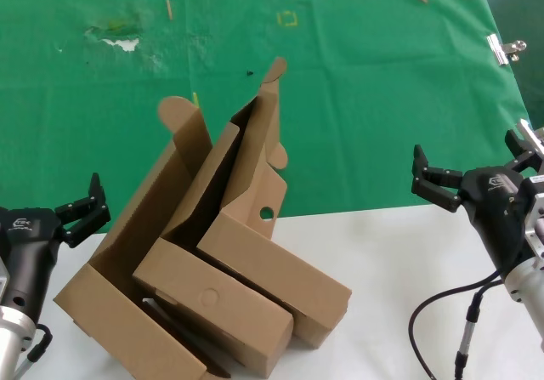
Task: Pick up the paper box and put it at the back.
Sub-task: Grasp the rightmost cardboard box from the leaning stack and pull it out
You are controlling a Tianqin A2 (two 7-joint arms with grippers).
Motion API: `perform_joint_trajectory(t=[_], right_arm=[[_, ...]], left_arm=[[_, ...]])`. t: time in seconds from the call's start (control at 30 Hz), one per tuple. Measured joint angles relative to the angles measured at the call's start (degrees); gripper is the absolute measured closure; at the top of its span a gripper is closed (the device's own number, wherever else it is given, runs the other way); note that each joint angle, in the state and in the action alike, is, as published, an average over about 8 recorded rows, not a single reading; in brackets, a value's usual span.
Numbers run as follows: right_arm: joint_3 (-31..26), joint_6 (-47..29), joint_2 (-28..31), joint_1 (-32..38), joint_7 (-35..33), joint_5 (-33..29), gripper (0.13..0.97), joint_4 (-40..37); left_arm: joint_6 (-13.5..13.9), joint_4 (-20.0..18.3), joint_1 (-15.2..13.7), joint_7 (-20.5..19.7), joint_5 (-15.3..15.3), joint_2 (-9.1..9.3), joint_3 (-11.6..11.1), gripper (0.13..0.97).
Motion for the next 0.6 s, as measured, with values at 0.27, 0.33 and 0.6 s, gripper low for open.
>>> perform_joint_trajectory(t=[0.27,0.33,0.6], right_arm=[[0.0,0.0,0.0,0.0,0.0,0.0,0.129,0.0],[0.13,-0.35,-0.38,-0.22,-0.26,-0.03,0.129,0.15],[2.9,-8.22,-6.01,-5.64,-9.62,0.21,0.129,3.47]], left_arm=[[0.0,0.0,0.0,0.01,0.0,0.0,0.0,0.132],[0.0,0.0,0.0,0.02,0.0,0.0,0.0,0.133],[0.0,0.0,0.0,0.03,0.0,0.0,0.0,0.171]])
